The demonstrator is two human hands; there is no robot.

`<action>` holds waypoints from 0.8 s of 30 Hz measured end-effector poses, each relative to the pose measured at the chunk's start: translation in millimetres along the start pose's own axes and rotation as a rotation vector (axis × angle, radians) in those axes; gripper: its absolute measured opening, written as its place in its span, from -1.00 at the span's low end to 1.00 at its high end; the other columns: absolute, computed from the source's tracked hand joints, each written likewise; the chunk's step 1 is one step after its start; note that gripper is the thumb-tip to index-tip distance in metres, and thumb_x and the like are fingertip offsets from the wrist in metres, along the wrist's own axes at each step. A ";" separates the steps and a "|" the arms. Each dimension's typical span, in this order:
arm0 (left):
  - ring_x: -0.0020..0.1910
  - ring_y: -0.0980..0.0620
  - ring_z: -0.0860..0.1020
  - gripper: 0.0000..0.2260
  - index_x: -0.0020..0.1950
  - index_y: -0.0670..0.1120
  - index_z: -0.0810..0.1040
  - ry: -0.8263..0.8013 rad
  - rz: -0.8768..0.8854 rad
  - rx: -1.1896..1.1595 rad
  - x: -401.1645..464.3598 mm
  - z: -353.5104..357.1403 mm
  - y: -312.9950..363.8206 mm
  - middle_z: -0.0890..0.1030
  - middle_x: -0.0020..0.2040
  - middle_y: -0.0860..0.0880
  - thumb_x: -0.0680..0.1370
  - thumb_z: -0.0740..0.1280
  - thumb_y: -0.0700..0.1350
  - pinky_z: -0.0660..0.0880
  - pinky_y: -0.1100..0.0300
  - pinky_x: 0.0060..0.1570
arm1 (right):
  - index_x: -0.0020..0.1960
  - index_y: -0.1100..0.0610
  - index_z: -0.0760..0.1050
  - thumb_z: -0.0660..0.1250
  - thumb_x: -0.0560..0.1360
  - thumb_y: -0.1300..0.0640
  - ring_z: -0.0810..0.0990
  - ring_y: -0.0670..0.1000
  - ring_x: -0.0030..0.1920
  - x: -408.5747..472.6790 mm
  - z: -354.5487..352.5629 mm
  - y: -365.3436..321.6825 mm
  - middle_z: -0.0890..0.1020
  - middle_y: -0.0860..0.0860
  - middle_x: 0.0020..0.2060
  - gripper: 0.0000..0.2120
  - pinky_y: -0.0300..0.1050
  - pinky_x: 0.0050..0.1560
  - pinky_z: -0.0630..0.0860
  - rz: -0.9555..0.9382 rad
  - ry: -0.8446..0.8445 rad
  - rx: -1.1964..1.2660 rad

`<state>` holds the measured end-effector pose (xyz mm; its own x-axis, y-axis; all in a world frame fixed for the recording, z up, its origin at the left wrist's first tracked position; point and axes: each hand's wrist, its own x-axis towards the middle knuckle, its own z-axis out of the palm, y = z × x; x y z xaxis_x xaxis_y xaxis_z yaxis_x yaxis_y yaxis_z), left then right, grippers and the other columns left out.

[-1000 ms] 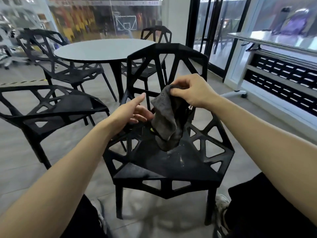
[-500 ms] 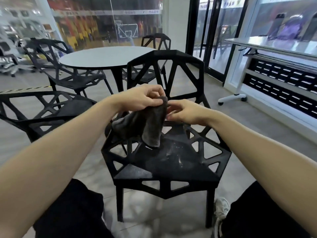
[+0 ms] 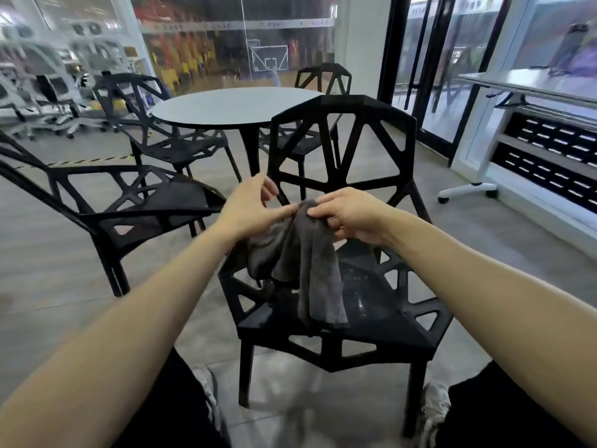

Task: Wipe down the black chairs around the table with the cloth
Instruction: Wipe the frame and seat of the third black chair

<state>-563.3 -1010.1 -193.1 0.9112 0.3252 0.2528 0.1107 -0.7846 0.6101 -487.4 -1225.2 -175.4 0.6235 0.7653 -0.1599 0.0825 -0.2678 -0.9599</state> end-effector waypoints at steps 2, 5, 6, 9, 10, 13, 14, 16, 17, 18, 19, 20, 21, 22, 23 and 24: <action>-0.16 -0.11 0.67 -0.40 -0.17 -0.10 0.60 -0.012 -0.274 -0.100 -28.3 27.6 -25.3 0.69 -0.20 -0.02 0.56 0.34 0.46 0.57 -0.01 -0.03 | 0.18 0.27 0.64 0.27 0.68 0.29 0.55 -0.15 -0.46 -0.8 -1.7 6.2 0.59 -0.04 -0.40 -0.82 -0.05 -0.15 0.61 0.016 0.019 0.003; -0.07 -0.17 0.69 -0.16 -0.14 -0.17 0.72 -0.546 -0.648 -0.587 -64.7 74.6 -42.5 0.75 -0.10 -0.17 0.55 0.11 0.59 0.54 0.03 0.01 | -0.05 0.19 0.57 0.26 0.64 0.36 0.46 -0.13 -0.48 -2.9 -4.3 17.6 0.48 0.03 -0.36 -0.82 -0.14 -0.29 0.49 0.021 0.049 0.025; -0.04 -0.19 0.69 -0.15 -0.06 -0.20 0.73 -0.595 -0.673 -0.724 -69.5 86.9 -40.9 0.74 -0.05 -0.21 0.53 0.15 0.60 0.54 0.03 0.03 | -0.13 0.17 0.56 0.23 0.64 0.40 0.45 -0.14 -0.49 -4.4 -5.2 20.3 0.49 0.00 -0.38 -0.74 -0.19 -0.32 0.47 0.019 0.066 0.039; -0.02 -0.15 0.71 -0.28 0.05 -0.17 0.76 -0.467 -0.642 -0.969 -64.3 110.2 -22.6 0.74 0.00 -0.19 0.51 0.34 0.50 0.56 -0.01 0.10 | -0.05 0.17 0.65 0.19 0.64 0.44 0.53 -0.15 -0.45 -14.9 -14.6 28.5 0.60 -0.02 -0.36 -0.69 -0.27 -0.36 0.49 -0.001 0.118 0.060; -0.06 -0.11 0.71 -0.37 0.00 -0.12 0.76 -0.410 -0.617 -0.990 -61.4 110.8 -15.1 0.74 -0.03 -0.15 0.52 0.36 0.46 0.54 0.00 0.09 | 0.03 0.20 0.67 0.22 0.62 0.42 0.58 -0.12 -0.37 -18.5 -19.7 32.3 0.64 0.03 -0.28 -0.73 -0.26 -0.32 0.51 -0.009 0.137 0.063; -0.11 -0.05 0.66 -0.47 -0.03 -0.08 0.70 -0.367 -0.631 -1.114 -51.1 111.9 -9.9 0.70 -0.11 -0.06 0.48 0.44 0.41 0.48 0.02 0.08 | 0.04 0.14 0.68 0.40 0.48 0.20 0.64 0.02 -0.12 -28.3 -34.2 40.5 0.65 0.10 -0.10 -0.84 -0.14 -0.10 0.55 -0.024 0.239 0.140; -0.09 -0.05 0.65 -0.46 -0.01 -0.09 0.66 -0.365 -0.646 -1.148 -49.8 113.7 -11.0 0.67 -0.09 -0.05 0.44 0.49 0.40 0.49 0.02 0.12 | -0.02 0.10 0.68 0.46 0.47 0.11 0.65 0.05 -0.06 -31.3 -37.2 41.6 0.67 0.08 -0.08 -0.88 -0.07 -0.01 0.57 -0.029 0.274 0.156; -0.02 -0.08 0.60 -0.44 0.05 -0.08 0.62 -0.382 -0.664 -1.176 -48.8 115.9 -11.8 0.62 -0.03 -0.07 0.38 0.56 0.37 0.49 -0.02 0.23 | -0.10 0.05 0.72 0.48 0.55 0.00 0.68 0.05 -0.01 -32.8 -40.6 44.4 0.70 0.05 -0.08 -0.86 -0.02 0.10 0.59 -0.063 0.320 0.133; -0.01 -0.10 0.61 -0.47 0.04 -0.10 0.66 -0.396 -0.661 -1.192 -47.4 117.3 -12.9 0.63 -0.04 -0.08 0.40 0.56 0.34 0.49 -0.05 0.28 | -0.11 0.05 0.72 0.47 0.59 -0.02 0.69 0.04 -0.02 -31.3 -41.0 44.9 0.71 0.04 -0.10 -0.82 -0.02 0.09 0.60 -0.067 0.334 0.121; -0.03 -0.11 0.63 -0.55 0.00 -0.10 0.70 -0.409 -0.655 -1.213 -45.9 118.3 -14.4 0.66 -0.06 -0.09 0.45 0.54 0.28 0.50 -0.07 0.31 | -0.13 0.04 0.71 0.46 0.61 -0.03 0.69 0.04 -0.03 -26.6 -41.8 45.8 0.71 0.03 -0.12 -0.80 -0.02 0.08 0.60 -0.063 0.333 0.098; -0.04 -0.11 0.66 -0.64 -0.02 -0.09 0.74 -0.416 -0.657 -1.243 -44.5 118.3 -14.2 0.68 -0.08 -0.08 0.51 0.50 0.21 0.51 -0.07 0.30 | -0.15 0.03 0.71 0.45 0.61 -0.03 0.70 0.03 -0.04 -20.7 -41.8 45.5 0.71 0.01 -0.14 -0.79 -0.04 0.06 0.59 -0.052 0.320 0.063; -0.05 -0.10 0.68 -0.73 -0.01 -0.07 0.75 -0.419 -0.669 -1.276 -40.4 118.1 -13.7 0.70 -0.08 -0.07 0.55 0.47 0.13 0.53 -0.06 0.26 | -0.17 0.02 0.72 0.46 0.59 -0.03 0.70 0.02 -0.05 -12.4 -42.2 45.6 0.72 0.00 -0.15 -0.79 -0.05 0.05 0.58 -0.038 0.308 0.019; -0.05 -0.09 0.70 -0.79 0.04 -0.05 0.75 -0.417 -0.667 -1.297 -33.9 116.4 -12.6 0.71 -0.06 -0.06 0.59 0.43 0.06 0.55 -0.03 0.21 | -0.17 0.03 0.73 0.47 0.55 -0.04 0.69 0.01 -0.06 -2.4 -43.4 45.1 0.72 0.00 -0.17 -0.80 -0.06 0.03 0.57 -0.019 0.311 -0.019; -0.05 -0.09 0.71 -0.82 0.07 -0.05 0.74 -0.397 -0.663 -1.306 -23.2 114.0 -12.7 0.73 -0.04 -0.07 0.62 0.39 0.00 0.58 0.00 0.15 | -0.18 0.06 0.73 0.48 0.51 -0.04 0.68 0.00 -0.09 9.5 -45.9 44.2 0.71 0.01 -0.19 -0.81 -0.06 0.01 0.57 -0.005 0.328 -0.058; -0.02 -0.09 0.71 -0.81 0.09 -0.06 0.73 -0.348 -0.659 -1.303 -9.2 111.8 -13.4 0.75 -0.02 -0.08 0.65 0.36 -0.03 0.59 0.01 0.12 | -0.21 0.09 0.73 0.49 0.48 -0.01 0.66 0.00 -0.12 22.6 -50.1 42.9 0.69 0.01 -0.23 -0.81 -0.05 -0.01 0.57 0.010 0.354 -0.085; 0.02 -0.10 0.71 -0.79 0.10 -0.08 0.73 -0.283 -0.663 -1.293 8.6 108.8 -15.0 0.76 0.00 -0.09 0.67 0.34 -0.01 0.59 0.01 0.12 | -0.25 0.10 0.71 0.49 0.47 0.01 0.64 0.00 -0.14 38.2 -56.9 41.1 0.67 0.01 -0.26 -0.81 -0.05 -0.03 0.57 0.034 0.391 -0.096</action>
<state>-514.0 -1053.1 -281.8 0.8987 0.1971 -0.3917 0.2446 0.5160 0.8209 -416.0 -1240.2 -208.0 0.8745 0.4793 -0.0742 0.1169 -0.3568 -0.9268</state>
